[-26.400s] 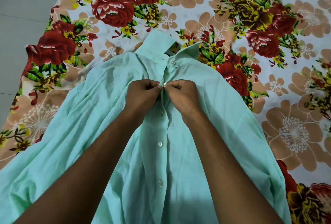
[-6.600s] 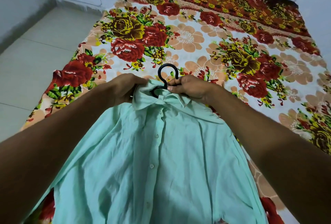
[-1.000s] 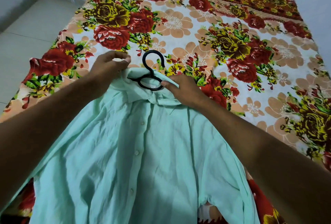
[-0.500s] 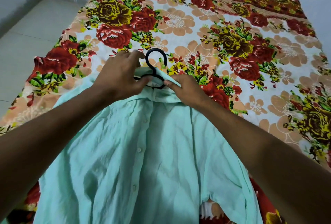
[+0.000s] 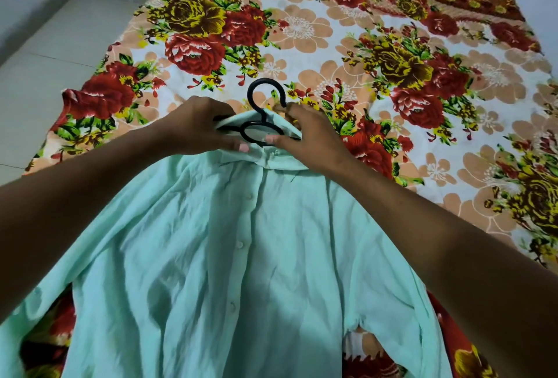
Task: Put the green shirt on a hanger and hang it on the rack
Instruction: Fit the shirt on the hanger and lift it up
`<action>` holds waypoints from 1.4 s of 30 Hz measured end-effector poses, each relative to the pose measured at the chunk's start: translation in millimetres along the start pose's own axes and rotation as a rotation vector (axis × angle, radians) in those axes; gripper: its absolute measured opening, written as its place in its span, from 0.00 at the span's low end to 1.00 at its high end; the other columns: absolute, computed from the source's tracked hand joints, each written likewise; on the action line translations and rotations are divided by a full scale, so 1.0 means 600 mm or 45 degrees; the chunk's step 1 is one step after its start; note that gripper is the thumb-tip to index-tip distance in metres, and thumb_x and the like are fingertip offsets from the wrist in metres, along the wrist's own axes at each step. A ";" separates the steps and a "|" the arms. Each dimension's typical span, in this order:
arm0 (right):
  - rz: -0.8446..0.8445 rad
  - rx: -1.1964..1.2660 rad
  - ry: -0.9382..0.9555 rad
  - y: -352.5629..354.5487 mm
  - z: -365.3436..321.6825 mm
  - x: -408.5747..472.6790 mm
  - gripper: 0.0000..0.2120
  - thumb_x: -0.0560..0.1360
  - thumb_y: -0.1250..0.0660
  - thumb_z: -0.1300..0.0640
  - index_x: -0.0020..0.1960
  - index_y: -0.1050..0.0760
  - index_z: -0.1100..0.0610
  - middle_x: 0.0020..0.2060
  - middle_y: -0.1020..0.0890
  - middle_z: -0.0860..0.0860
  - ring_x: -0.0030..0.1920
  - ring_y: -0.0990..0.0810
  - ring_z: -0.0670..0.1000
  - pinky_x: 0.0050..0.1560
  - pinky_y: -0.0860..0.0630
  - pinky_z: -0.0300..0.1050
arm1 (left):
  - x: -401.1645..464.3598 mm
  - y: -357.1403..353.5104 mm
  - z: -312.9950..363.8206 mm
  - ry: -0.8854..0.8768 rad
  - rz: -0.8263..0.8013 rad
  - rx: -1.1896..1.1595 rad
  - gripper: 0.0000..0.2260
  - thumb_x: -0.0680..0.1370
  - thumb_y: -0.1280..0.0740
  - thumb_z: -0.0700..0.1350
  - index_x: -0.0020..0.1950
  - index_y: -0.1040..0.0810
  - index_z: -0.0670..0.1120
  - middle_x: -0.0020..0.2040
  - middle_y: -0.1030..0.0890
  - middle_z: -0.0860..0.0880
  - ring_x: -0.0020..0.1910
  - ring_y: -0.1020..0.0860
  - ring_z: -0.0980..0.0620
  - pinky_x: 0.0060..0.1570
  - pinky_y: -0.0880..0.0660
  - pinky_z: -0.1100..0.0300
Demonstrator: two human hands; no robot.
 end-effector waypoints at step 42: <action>0.162 0.069 0.033 0.126 -0.094 0.043 0.13 0.84 0.36 0.56 0.60 0.19 0.64 0.46 0.22 0.45 0.46 0.25 0.43 0.44 0.35 0.25 | -0.053 0.155 0.012 -0.137 0.075 -0.200 0.22 0.74 0.26 0.60 0.62 0.18 0.48 0.50 0.15 0.52 0.44 0.17 0.55 0.43 0.18 0.58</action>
Point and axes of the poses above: each hand's wrist, its own x-axis towards the middle knuckle, its own y-axis out of the back of the hand, z = x × y, the point moved 9 cm from there along x, towards the middle knuckle
